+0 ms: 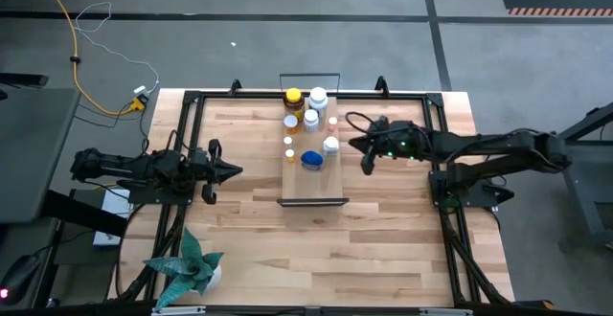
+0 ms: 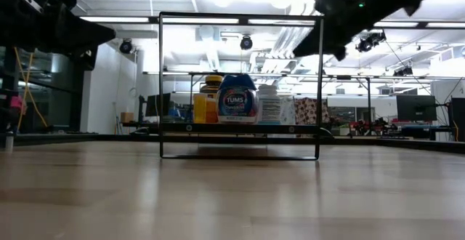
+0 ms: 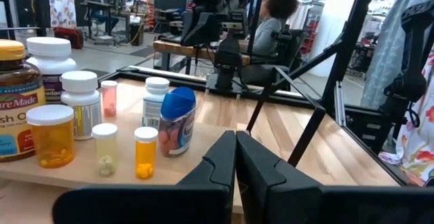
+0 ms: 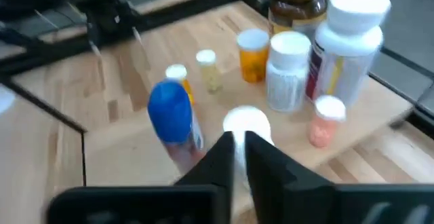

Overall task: Pick and place medicine bottles onto shelf by color
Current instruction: Return to Home Position

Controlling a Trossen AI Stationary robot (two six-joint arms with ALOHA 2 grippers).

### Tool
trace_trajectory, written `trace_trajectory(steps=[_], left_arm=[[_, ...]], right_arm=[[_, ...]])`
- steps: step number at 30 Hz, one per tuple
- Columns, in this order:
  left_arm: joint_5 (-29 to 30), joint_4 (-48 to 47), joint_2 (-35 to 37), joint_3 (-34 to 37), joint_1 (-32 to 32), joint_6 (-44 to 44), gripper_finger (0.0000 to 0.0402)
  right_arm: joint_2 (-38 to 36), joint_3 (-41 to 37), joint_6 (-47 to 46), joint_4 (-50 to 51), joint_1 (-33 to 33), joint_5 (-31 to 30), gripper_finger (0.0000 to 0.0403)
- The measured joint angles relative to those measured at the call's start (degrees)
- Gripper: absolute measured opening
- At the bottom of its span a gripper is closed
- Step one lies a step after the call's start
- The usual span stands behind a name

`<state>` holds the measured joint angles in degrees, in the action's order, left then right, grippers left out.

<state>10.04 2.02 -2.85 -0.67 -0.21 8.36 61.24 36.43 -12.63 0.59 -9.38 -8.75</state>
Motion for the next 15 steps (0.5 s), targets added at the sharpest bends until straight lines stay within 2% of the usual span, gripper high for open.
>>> trace_trajectory(steps=[3, 5, 10, 15], left_arm=[[0.01, 0.0, 0.0, 0.0, 0.0, 0.0, 0.0], [0.01, 0.0, 0.0, 0.0, 0.0, 0.0, 0.0], [-0.02, 0.02, 0.0, 0.0, 0.0, 0.0, 0.0001], [-0.01, 0.02, 0.0, 0.0, 0.0, 0.0, 0.0001]], right_arm=[[-4.66, -4.53, -0.43, -2.12, -0.01, 2.13, 0.0028], [-7.58, -9.72, -1.02, -7.19, -0.01, 4.97, 0.0032], [-14.77, -21.99, -2.48, -19.53, -0.89, 9.68, 0.0004], [-20.46, -31.43, -1.57, -30.78, -0.6, 12.09, 0.0007]])
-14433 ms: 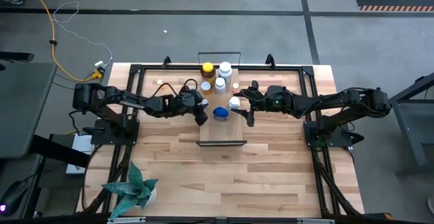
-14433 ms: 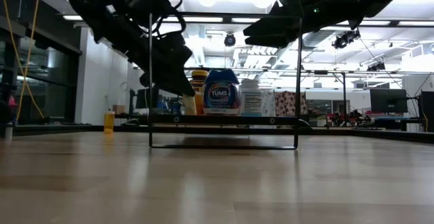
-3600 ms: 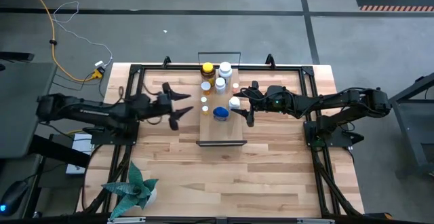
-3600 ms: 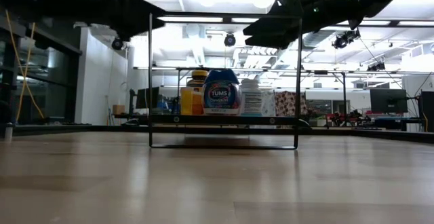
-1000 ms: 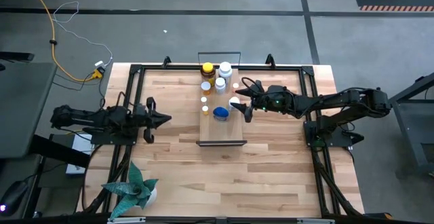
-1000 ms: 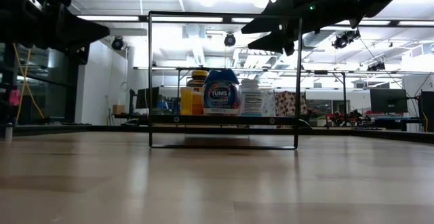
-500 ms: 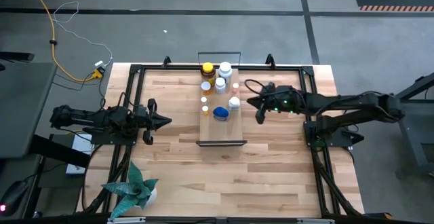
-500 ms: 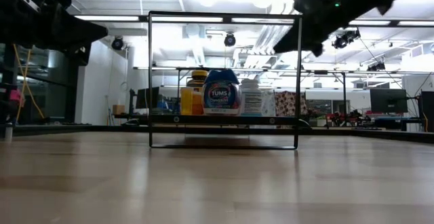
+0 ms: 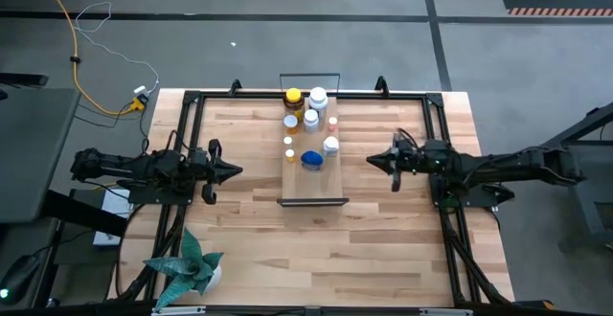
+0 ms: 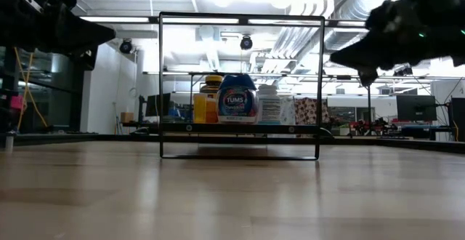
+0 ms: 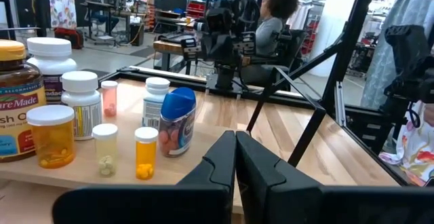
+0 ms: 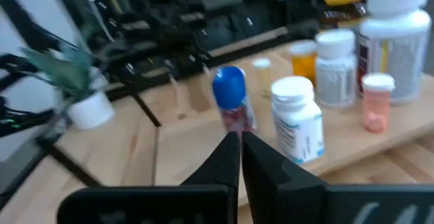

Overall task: Pick and place medicine bottles onto shelf by color
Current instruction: Return to Home Position

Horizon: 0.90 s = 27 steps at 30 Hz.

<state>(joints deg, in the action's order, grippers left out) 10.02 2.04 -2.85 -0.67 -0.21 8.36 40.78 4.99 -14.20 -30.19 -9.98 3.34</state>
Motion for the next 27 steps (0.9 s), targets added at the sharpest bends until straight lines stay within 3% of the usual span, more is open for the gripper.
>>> trace_trajectory(steps=[3, 7, 15, 24, 27], left_arm=[[0.0, 0.01, 0.0, 0.0, 0.0, 0.0, 0.0001], [0.0, 0.04, 0.02, 0.0, 0.02, 0.0, 0.0001], [-0.02, 0.03, 0.01, 0.0, 0.02, 0.0, 0.0001], [-0.04, 0.02, 0.02, 0.0, 0.02, 0.0, 0.0001], [-0.04, 0.03, 0.01, -0.02, 0.02, 0.01, 0.0001]], right_arm=[[-2.41, -4.31, 1.16, -5.33, 0.54, 0.22, 0.0001], [-4.81, -4.28, 1.64, -1.48, 0.72, 0.24, 0.0001], [-16.82, -4.39, -1.66, 13.82, 1.04, 1.56, 0.0], [-33.49, -4.41, 1.27, 28.89, 3.08, -3.88, 0.0], [-35.83, -4.39, 2.77, 29.13, 3.81, -4.86, 0.0]])
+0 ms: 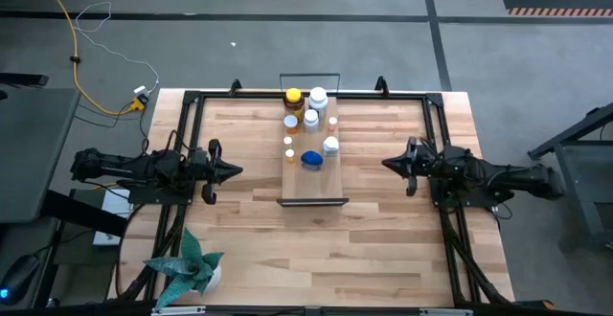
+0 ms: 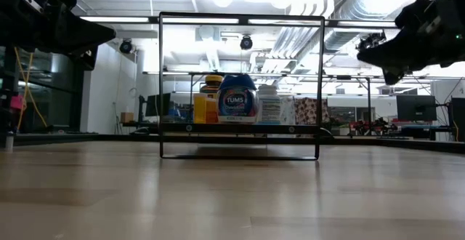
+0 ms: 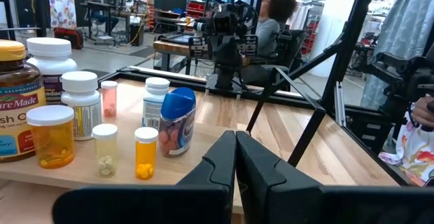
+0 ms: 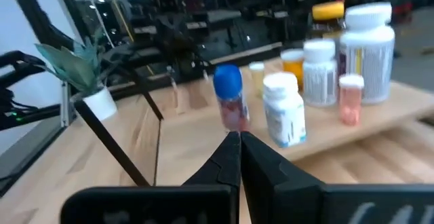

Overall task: Pick and place medicine bottles onto shelf by color
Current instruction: Return to Home Position

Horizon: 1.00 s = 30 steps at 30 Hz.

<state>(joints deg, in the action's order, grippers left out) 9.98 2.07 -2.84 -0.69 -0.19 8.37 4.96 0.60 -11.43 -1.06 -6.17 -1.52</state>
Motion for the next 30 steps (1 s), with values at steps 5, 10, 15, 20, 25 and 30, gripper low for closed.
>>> trace_trajectory(steps=[5, 10, 15, 20, 25, 30], left_arm=[[0.01, -0.01, 0.01, 0.0, 0.0, 0.0, 0.0001], [0.02, -0.01, 0.0, 0.0, 0.0, 0.0, 0.0001], [0.02, -0.01, 0.01, 0.0, 0.0, -0.01, 0.0001], [0.02, -0.01, 0.01, 0.0, 0.0, -0.01, 0.0001], [0.02, -0.01, 0.0, 0.0, 0.0, -0.01, 0.0001], [0.02, -0.01, 0.01, 0.0, 0.0, -0.01, 0.0001]], right_arm=[[-0.27, 0.0, 2.94, -0.47, 0.22, -3.25, 0.0], [0.58, -0.02, 3.9, -0.46, 0.23, -2.91, 0.0], [0.57, -0.02, 1.7, -0.46, 0.23, -2.84, 0.0], [0.58, -0.02, 1.23, -0.45, 0.23, -2.82, 0.0], [0.58, -0.02, 0.98, -0.43, 0.23, -2.81, 0.0], [0.58, -0.02, 0.97, -0.43, 0.23, -2.8, 0.0]])
